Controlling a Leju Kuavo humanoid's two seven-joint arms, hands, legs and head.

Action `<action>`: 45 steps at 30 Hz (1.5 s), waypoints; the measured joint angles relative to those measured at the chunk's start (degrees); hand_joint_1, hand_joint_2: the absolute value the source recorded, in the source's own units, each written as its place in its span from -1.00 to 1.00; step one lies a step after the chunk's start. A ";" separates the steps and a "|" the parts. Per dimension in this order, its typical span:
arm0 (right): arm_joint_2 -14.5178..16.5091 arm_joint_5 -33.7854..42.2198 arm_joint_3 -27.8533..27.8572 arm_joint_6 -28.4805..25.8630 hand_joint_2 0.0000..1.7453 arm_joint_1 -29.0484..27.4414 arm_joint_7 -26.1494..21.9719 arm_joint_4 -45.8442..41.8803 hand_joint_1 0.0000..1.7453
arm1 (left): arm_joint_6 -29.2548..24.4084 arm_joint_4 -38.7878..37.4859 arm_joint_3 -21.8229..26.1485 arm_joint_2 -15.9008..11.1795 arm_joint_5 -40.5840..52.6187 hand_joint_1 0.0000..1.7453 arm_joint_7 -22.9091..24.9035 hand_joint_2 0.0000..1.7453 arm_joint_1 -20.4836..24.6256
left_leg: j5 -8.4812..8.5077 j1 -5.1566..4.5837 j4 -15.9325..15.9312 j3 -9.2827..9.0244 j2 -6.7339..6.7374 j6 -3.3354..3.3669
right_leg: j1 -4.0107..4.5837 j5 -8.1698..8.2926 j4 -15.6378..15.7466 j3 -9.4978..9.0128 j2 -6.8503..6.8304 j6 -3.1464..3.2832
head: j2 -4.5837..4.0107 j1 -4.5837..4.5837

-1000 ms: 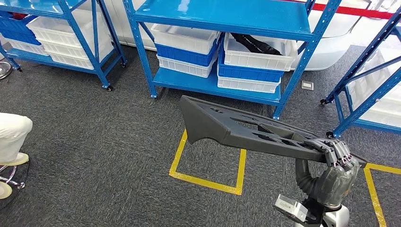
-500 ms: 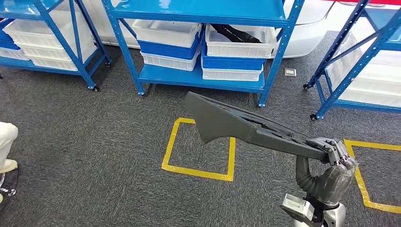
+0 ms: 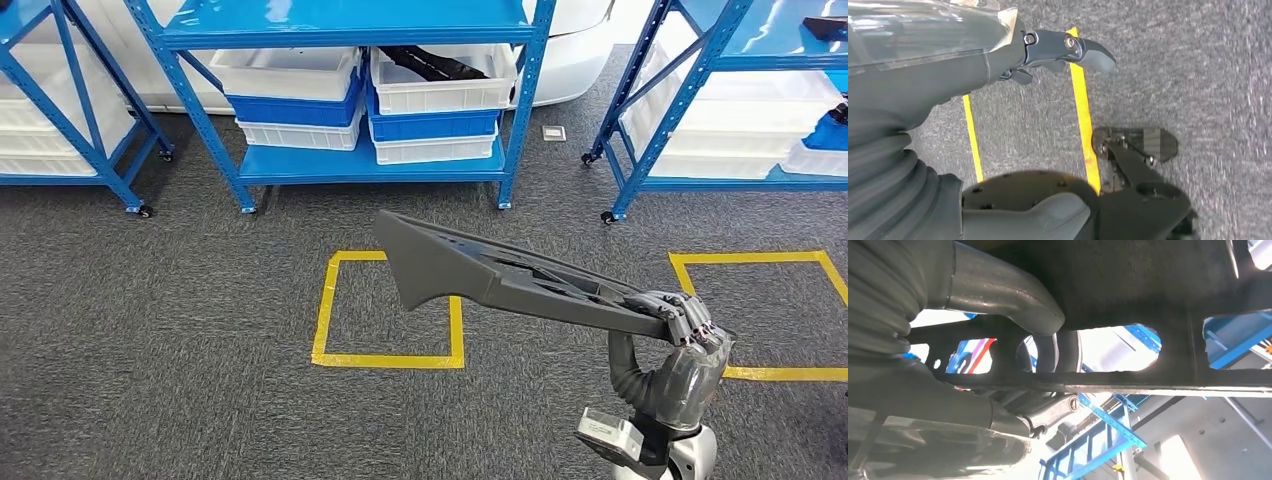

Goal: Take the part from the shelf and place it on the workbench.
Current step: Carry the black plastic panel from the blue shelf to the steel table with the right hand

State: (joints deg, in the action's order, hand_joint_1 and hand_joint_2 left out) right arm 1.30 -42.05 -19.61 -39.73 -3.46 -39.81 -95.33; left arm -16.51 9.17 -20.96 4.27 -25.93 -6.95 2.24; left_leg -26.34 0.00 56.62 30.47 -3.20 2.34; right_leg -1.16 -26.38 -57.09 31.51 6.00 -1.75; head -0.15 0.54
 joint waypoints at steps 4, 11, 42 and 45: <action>-0.31 0.26 0.15 -0.07 1.00 -0.36 -0.01 -0.16 1.00 | -0.36 0.01 -0.02 -0.07 0.63 -1.00 -0.64 1.00 -0.03 | 0.63 0.33 -1.28 0.09 3.34 0.59 | 0.37 -4.52 -9.80 5.42 -4.64 0.19 | 0.00 -0.37; -0.63 0.36 1.29 -0.08 1.00 -2.30 0.00 -0.64 1.00 | -0.94 0.01 -0.19 -0.17 1.15 -1.00 -1.51 1.00 0.01 | -0.04 0.24 0.17 0.50 8.22 -0.54 | -0.65 -1.14 -2.39 0.63 -8.83 -2.27 | 0.00 -0.46; -1.13 -0.98 -0.20 -0.11 1.00 -3.15 3.05 -0.50 1.00 | -0.41 0.12 1.19 0.90 -2.41 -1.00 -6.73 1.00 0.09 | 0.09 0.97 -1.00 -0.28 8.15 -1.36 | -1.86 0.02 -2.11 1.56 -9.00 -2.87 | 0.00 -0.79; -1.80 -0.49 -1.37 -0.11 1.00 -2.69 3.84 0.18 1.00 | -0.25 0.13 1.19 0.90 -2.29 -1.00 -6.41 1.00 0.34 | -0.67 0.82 0.02 -0.18 9.47 -2.64 | -1.58 -0.05 -1.33 1.39 -8.79 -1.49 | 0.00 -0.46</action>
State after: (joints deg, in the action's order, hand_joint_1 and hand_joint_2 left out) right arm -0.50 -42.54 -20.98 -39.85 -6.15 -35.97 -95.16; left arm -16.76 9.29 -19.77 5.16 -28.22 -13.36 2.58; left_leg -27.00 0.82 56.63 30.29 6.26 -0.31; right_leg -2.74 -26.43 -58.41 32.90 -2.79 -3.24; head -0.15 0.08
